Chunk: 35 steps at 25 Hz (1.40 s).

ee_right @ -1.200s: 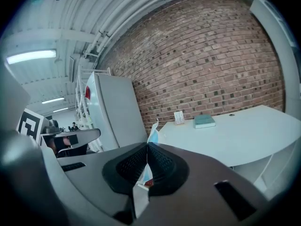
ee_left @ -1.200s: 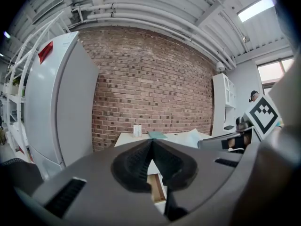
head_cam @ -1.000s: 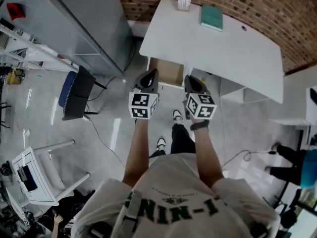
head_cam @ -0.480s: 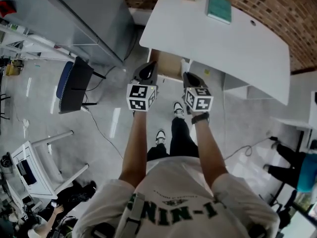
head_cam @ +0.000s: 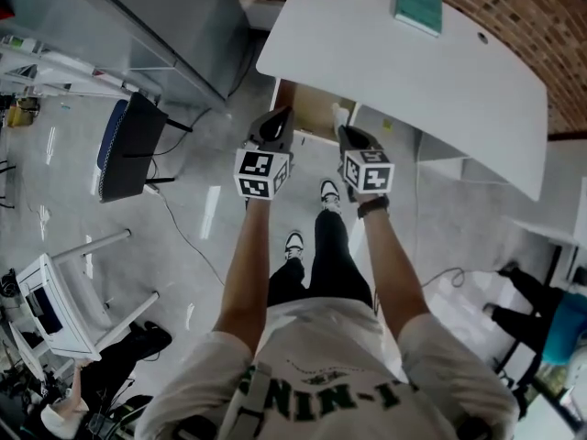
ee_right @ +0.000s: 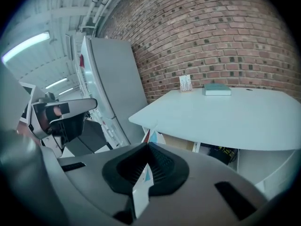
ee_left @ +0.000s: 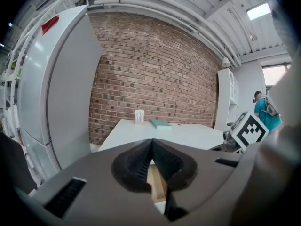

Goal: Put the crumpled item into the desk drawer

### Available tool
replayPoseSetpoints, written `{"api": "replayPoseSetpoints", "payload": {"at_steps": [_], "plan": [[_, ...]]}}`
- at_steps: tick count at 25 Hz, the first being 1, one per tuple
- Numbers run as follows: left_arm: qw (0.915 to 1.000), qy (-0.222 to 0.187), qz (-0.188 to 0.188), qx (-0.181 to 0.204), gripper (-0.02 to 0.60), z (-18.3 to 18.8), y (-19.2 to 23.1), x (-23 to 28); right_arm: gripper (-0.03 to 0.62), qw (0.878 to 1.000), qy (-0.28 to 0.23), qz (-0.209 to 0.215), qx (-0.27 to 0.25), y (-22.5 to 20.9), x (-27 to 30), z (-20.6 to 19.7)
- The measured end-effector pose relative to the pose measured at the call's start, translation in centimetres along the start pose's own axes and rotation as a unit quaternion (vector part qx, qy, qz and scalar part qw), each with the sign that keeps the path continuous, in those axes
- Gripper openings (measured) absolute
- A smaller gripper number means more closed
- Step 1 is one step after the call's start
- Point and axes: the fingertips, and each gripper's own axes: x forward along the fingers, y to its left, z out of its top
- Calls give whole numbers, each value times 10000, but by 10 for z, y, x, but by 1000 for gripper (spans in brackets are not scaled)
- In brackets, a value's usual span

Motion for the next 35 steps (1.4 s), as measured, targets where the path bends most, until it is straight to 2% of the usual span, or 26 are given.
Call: {"api": "replayPoseSetpoints", "payload": {"at_steps": [20,26,35], "plan": [[9989,298,-206,-302,0,-101,18,71,3,9931,980,351,-549,-38,119,-85],[9985,318,-236,-372,0,-119,19,84,3,9924,1145,257,-365,-53,140,-104],[9983,404,-297,-288,0,-138,22,98,3,9900,1336,61,-452,-71,170,-113]]}}
